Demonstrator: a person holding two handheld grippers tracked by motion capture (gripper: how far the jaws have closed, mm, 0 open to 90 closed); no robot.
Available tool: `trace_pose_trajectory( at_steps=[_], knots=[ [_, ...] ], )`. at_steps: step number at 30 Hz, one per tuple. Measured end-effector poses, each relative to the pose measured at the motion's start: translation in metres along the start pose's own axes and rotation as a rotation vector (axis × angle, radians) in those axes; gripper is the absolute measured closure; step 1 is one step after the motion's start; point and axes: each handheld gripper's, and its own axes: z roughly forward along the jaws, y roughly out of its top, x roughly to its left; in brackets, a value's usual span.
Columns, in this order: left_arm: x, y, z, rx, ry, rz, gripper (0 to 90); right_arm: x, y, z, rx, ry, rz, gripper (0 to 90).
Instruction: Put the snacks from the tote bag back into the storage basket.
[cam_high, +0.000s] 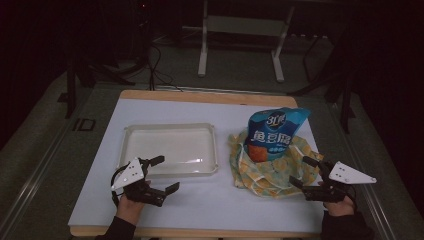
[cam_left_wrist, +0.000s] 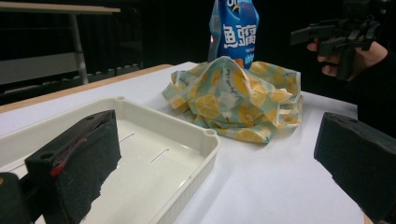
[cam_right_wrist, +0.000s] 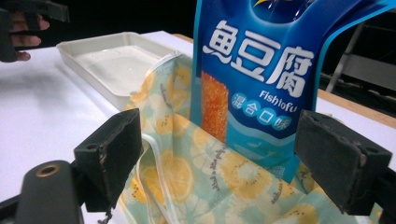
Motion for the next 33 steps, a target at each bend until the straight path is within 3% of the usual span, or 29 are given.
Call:
trace_pose_trajectory(
  at_steps=[10, 12, 17, 27, 30, 33],
  knots=[
    [-0.006, 0.005, 0.009, 0.005, -0.073, -0.014, 1.0, 0.001, 0.002, 0.003, 0.021, 0.03, 0.006, 15.1],
    [-0.006, 0.008, 0.014, 0.002, -0.105, -0.033, 1.0, 0.001, 0.003, 0.003, 0.025, 0.038, 0.004, 15.1],
    [-0.007, 0.016, 0.023, -0.008, -0.138, -0.028, 1.0, 0.0, 0.007, 0.001, 0.014, 0.031, -0.01, 15.0],
    [-0.01, 0.029, 0.038, -0.002, -0.162, -0.021, 1.0, -0.005, 0.014, -0.002, 0.001, -0.015, -0.019, 13.9],
    [-0.011, 0.035, 0.044, 0.001, -0.138, 0.003, 1.0, -0.007, 0.018, -0.003, -0.007, -0.018, -0.012, 14.0],
    [-0.011, 0.038, 0.051, -0.003, -0.16, -0.004, 1.0, -0.009, 0.021, -0.005, -0.018, -0.04, -0.008, 14.1]
  ],
)
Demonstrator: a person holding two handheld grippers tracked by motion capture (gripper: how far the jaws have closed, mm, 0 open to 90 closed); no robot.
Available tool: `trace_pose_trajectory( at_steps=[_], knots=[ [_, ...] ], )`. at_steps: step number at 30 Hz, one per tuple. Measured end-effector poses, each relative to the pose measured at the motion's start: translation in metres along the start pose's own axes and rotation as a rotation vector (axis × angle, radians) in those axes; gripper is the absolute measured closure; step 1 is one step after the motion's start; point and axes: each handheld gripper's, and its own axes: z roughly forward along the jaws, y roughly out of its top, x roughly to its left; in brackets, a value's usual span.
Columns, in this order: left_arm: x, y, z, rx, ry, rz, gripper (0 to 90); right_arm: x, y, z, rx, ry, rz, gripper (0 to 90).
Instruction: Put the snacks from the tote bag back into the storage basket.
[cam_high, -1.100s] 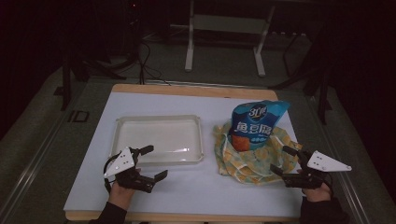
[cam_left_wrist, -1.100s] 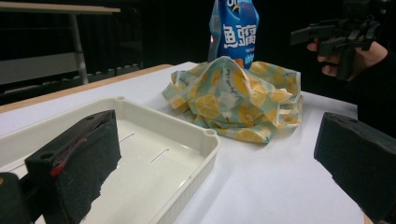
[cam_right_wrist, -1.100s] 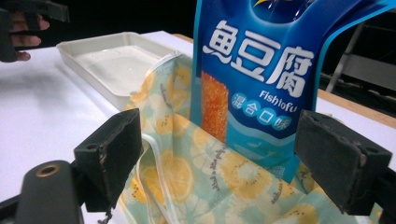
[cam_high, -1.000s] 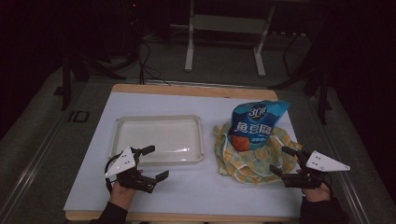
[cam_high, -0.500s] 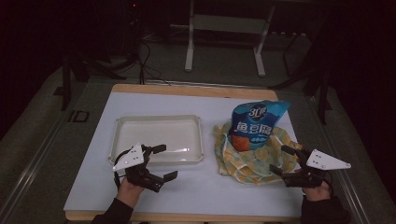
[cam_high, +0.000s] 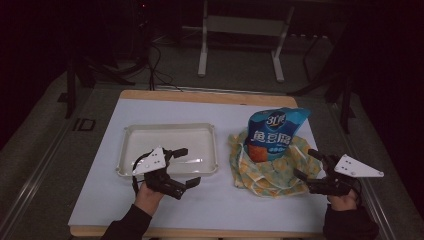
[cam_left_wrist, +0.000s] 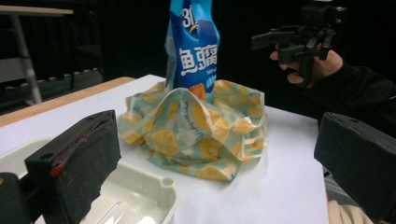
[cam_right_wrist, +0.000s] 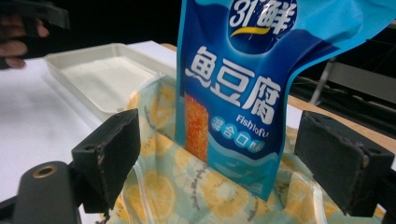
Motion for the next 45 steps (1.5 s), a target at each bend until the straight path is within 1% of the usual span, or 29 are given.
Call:
trace_pose_trajectory(
  at_steps=[2, 3, 4, 5, 7, 8, 11, 12, 13, 14, 15, 16, 17, 19, 20, 21, 22, 24, 26, 27, 29, 31, 32, 34, 36, 37, 40, 43, 45],
  knots=[
    [0.001, 0.001, 0.002, 0.001, -0.008, 0.0, 1.0, -0.001, 0.001, 0.0, -0.006, 0.007, 0.007, 14.1],
    [0.002, 0.003, 0.008, 0.006, -0.016, -0.006, 1.0, -0.003, 0.002, 0.001, 0.005, 0.007, 0.009, 14.1],
    [0.002, 0.003, 0.008, 0.006, -0.016, -0.006, 1.0, -0.003, 0.002, 0.001, 0.005, 0.007, 0.009, 14.1],
    [0.003, 0.006, 0.012, 0.01, -0.035, -0.012, 1.0, -0.004, 0.003, 0.001, 0.014, 0.025, 0.019, 14.1],
    [0.003, 0.007, 0.014, 0.011, -0.038, -0.013, 1.0, -0.005, 0.003, 0.002, 0.017, 0.036, 0.022, 14.1],
    [0.004, 0.01, 0.018, 0.017, -0.048, -0.014, 1.0, -0.006, 0.003, 0.003, 0.018, 0.042, 0.027, 13.8],
    [0.004, 0.013, 0.026, 0.028, -0.067, -0.017, 1.0, -0.008, 0.004, 0.005, 0.003, 0.03, 0.044, 12.7],
    [0.004, 0.015, 0.029, 0.031, -0.071, -0.014, 1.0, -0.008, 0.004, 0.006, 0.001, 0.007, 0.044, 12.7],
    [0.004, 0.015, 0.029, 0.031, -0.071, -0.014, 1.0, -0.008, 0.004, 0.006, 0.001, 0.007, 0.044, 12.7],
    [0.004, 0.015, 0.029, 0.031, -0.071, -0.014, 1.0, -0.008, 0.005, 0.006, 0.005, -0.007, 0.043, 12.7],
    [0.003, 0.02, 0.039, 0.045, -0.062, 0.0, 1.0, -0.011, 0.006, 0.007, -0.007, 0.023, 0.046, 10.7],
    [0.003, 0.021, 0.042, 0.05, -0.063, 0.001, 0.9, -0.012, 0.007, 0.007, -0.007, 0.027, 0.05, 10.7],
    [0.003, 0.022, 0.045, 0.046, -0.06, -0.004, 0.9, -0.013, 0.008, 0.008, -0.009, 0.027, 0.052, 10.7],
    [0.005, 0.024, 0.051, 0.034, -0.087, -0.031, 0.9, -0.015, 0.009, 0.008, -0.014, 0.029, 0.056, 10.7],
    [0.005, 0.024, 0.051, 0.034, -0.087, -0.031, 0.9, -0.016, 0.01, 0.009, -0.016, 0.032, 0.055, 10.7],
    [0.007, 0.028, 0.058, 0.032, -0.077, -0.044, 1.0, -0.017, 0.011, 0.009, -0.017, 0.025, 0.052, 10.7],
    [0.008, 0.029, 0.062, 0.032, -0.074, -0.044, 1.0, -0.018, 0.012, 0.009, -0.017, 0.023, 0.053, 10.7],
    [0.008, 0.032, 0.069, 0.034, -0.069, -0.032, 0.9, -0.02, 0.013, 0.01, -0.018, 0.02, 0.053, 10.7],
    [0.009, 0.035, 0.077, 0.036, -0.078, -0.025, 1.0, -0.023, 0.014, 0.011, -0.015, 0.022, 0.052, 10.7],
    [0.009, 0.037, 0.081, 0.044, -0.072, -0.016, 1.0, -0.023, 0.014, 0.012, -0.011, 0.02, 0.059, 10.8],
    [0.008, 0.04, 0.089, 0.057, -0.076, -0.011, 1.0, -0.025, 0.015, 0.013, -0.014, 0.03, 0.056, 12.5],
    [0.009, 0.042, 0.097, 0.068, -0.081, -0.01, 1.0, -0.027, 0.015, 0.015, -0.009, 0.025, 0.064, 12.9],
    [0.009, 0.043, 0.101, 0.073, -0.076, -0.007, 1.0, -0.028, 0.016, 0.015, -0.006, 0.024, 0.057, 12.9],
    [0.01, 0.045, 0.108, 0.083, -0.084, -0.013, 1.0, -0.029, 0.017, 0.017, -0.003, 0.023, 0.049, 13.2],
    [0.011, 0.047, 0.115, 0.091, -0.083, -0.013, 1.0, -0.03, 0.018, 0.02, 0.001, 0.02, 0.046, 13.5],
    [0.012, 0.048, 0.119, 0.096, -0.074, -0.012, 1.1, -0.03, 0.019, 0.021, 0.003, 0.024, 0.046, 13.7],
    [0.013, 0.049, 0.129, 0.106, -0.065, -0.008, 1.1, -0.033, 0.021, 0.023, 0.001, 0.033, 0.047, 15.1],
    [0.014, 0.05, 0.139, 0.114, -0.069, -0.007, 1.1, -0.036, 0.021, 0.027, 0.005, 0.026, 0.048, 15.1],
    [0.016, 0.05, 0.145, 0.114, -0.072, -0.016, 1.0, -0.038, 0.02, 0.029, 0.013, 0.023, 0.049, 16.0]
  ],
)
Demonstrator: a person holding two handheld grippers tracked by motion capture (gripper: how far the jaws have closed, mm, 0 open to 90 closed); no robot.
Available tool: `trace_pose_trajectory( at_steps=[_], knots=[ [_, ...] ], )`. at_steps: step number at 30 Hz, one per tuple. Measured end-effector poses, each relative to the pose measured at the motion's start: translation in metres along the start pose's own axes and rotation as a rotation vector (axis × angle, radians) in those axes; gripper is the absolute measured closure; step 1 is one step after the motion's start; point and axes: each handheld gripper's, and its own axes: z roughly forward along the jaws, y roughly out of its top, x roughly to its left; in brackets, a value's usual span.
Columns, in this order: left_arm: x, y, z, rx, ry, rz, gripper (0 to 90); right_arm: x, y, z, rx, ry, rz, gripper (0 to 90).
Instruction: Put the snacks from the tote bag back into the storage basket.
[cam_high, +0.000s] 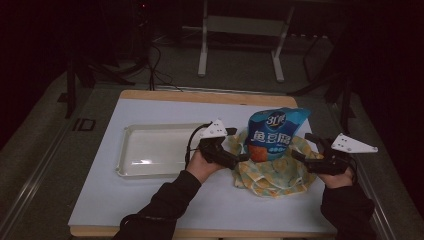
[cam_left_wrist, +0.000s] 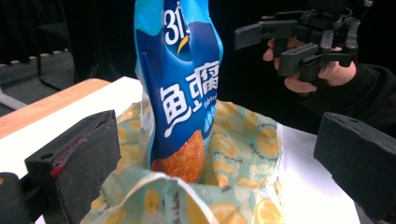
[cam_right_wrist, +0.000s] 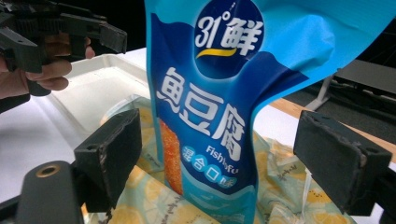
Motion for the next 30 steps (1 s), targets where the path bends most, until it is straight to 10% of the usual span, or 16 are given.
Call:
trace_pose_trajectory(
  at_steps=[12, 30],
  knots=[
    [0.018, 0.014, 0.027, 0.003, 0.043, -0.022, 1.1, -0.013, -0.004, 0.014, 0.027, -0.002, 0.031, 18.8],
    [0.033, 0.013, 0.054, 0.024, 0.019, 0.001, 35.1, -0.023, -0.002, 0.04, 0.054, 0.005, 0.057, 32.4]
  ],
)
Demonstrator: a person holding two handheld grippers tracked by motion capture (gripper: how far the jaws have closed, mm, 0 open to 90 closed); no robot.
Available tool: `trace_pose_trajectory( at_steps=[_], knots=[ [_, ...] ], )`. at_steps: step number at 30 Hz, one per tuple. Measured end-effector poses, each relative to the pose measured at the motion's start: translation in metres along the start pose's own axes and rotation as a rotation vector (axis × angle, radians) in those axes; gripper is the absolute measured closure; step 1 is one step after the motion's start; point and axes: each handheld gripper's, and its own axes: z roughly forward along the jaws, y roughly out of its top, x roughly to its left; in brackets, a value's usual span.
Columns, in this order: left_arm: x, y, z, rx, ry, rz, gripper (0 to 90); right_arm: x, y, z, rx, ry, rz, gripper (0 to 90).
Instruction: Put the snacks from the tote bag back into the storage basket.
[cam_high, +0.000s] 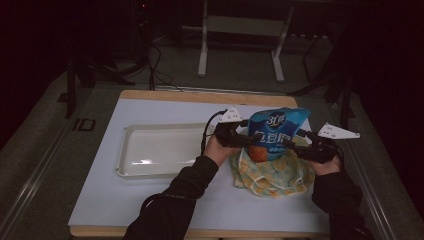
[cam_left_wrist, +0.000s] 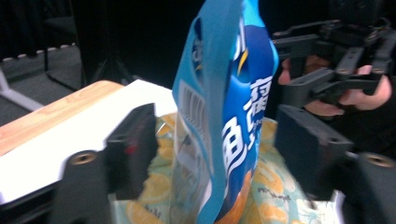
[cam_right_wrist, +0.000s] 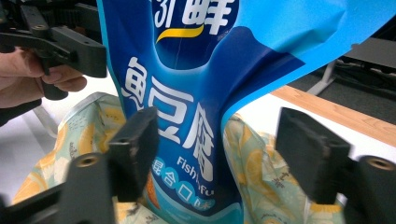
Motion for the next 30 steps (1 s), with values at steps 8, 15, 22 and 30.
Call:
trace_pose_trajectory(
  at_steps=[8, 15, 22, 30],
  knots=[
    [0.001, 0.0, 0.008, 0.027, -0.011, -0.001, 45.8, 0.0, 0.001, 0.005, 0.019, -0.001, -0.021, 47.2],
    [0.0, 0.002, 0.013, 0.056, -0.012, 0.007, 60.1, -0.001, 0.004, 0.007, 0.022, -0.015, -0.035, 58.1],
    [0.002, 0.004, 0.014, 0.068, -0.003, -0.008, 71.1, 0.005, 0.006, 0.013, 0.049, -0.01, -0.061, 77.2],
    [0.002, 0.005, 0.014, 0.089, 0.016, -0.018, 79.2, 0.007, 0.007, 0.016, 0.049, -0.002, -0.059, 86.1]
  ],
)
